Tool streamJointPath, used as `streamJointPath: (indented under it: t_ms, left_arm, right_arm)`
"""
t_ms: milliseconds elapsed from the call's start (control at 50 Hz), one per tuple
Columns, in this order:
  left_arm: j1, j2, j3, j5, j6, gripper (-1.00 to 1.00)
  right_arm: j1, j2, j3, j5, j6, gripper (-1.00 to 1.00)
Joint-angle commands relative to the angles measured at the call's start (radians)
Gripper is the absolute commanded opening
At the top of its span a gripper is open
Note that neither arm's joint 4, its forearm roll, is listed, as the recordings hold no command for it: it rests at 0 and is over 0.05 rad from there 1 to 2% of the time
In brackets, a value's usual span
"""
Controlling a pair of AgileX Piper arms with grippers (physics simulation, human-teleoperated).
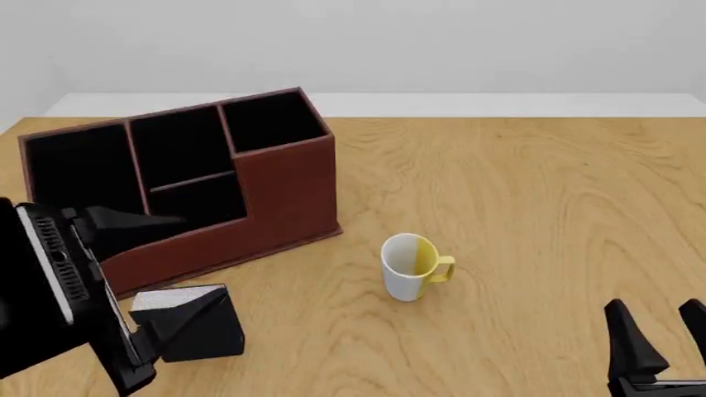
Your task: Pick up the book and place it in the front compartment of the caddy.
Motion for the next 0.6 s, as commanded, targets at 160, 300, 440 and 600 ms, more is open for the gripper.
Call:
streamJointPath:
  t_ms: [160, 300, 440, 600]
  left_arm:
    - [0.062, 0.12, -0.079, 0.143, 0.189, 1.0]
    - [0.072, 0.123, -0.033, 0.141, 0.262, 1.0]
    - [0.047, 0.12, -0.003, 0.154, 0.281, 1.0]
    - [0.048, 0.131, 0.008, 0.15, 0.289, 1.0]
  right_arm:
    - [0.0, 0.01, 0.001, -0.011, 0.0, 1.0]
    - [0.0, 0.002, -0.001, -0.002, 0.0, 1.0]
    - [0.001, 0.007, 0.0, -0.008, 0.0, 1.0]
    - [0.001, 0.0, 0.0, 0.0, 0.0, 1.0]
